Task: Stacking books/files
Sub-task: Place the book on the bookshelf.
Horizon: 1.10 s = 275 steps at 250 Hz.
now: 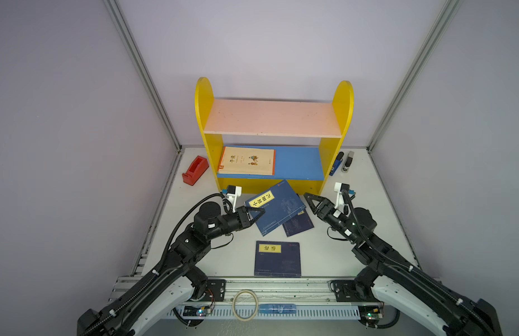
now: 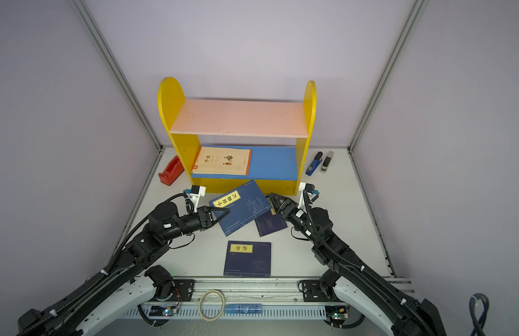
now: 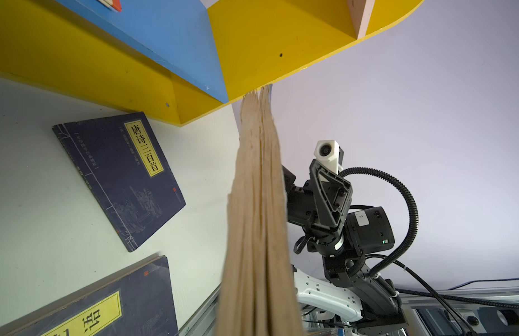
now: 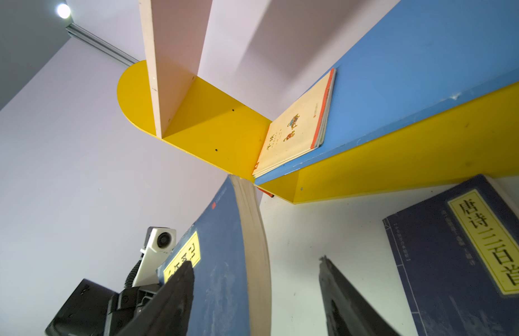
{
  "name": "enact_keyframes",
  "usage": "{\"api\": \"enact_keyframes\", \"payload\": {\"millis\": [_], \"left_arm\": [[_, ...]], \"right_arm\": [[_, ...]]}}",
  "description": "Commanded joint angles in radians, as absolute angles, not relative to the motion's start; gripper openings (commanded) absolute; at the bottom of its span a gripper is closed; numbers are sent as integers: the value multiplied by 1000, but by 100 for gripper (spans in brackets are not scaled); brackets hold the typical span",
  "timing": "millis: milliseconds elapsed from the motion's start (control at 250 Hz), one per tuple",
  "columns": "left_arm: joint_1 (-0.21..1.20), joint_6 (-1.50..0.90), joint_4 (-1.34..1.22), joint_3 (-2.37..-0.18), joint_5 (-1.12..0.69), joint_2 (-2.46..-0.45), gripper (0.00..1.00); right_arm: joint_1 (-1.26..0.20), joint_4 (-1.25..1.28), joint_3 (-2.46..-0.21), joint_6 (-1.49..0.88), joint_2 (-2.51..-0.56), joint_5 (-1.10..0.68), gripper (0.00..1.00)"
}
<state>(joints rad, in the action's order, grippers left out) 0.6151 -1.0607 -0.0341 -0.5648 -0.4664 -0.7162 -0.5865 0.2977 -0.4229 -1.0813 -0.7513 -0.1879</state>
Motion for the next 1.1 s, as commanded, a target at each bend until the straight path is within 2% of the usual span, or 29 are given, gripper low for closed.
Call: {"api": "enact_keyframes", "payload": {"millis": [0,216,384,624,936,1096], "left_arm": [[603,-1027,-32,-586,-533,-715,0],[592,-1009,-17,-609,-557,-720,0],[589,-1007,-12,-611,-557,-713,0],[584,-1009,-7,-612,-555,-712,0],[586,-1015,-28,-614,-563,-713,0],[586,-1024,-54,-606,-571,-728,0]], "right_arm": [[-554,335,-451,-1067,-739,-381,70],[-474,342,-458,-1140,-825,-500,69],[-452,513,-449,-1210,-962,-603,63],[-452,501,-464,-1184,-925,-628,59],[-452,535,-463,-1205,-978,-633,56],[-458,560,-460,-1216,-976,-640,52]]}}
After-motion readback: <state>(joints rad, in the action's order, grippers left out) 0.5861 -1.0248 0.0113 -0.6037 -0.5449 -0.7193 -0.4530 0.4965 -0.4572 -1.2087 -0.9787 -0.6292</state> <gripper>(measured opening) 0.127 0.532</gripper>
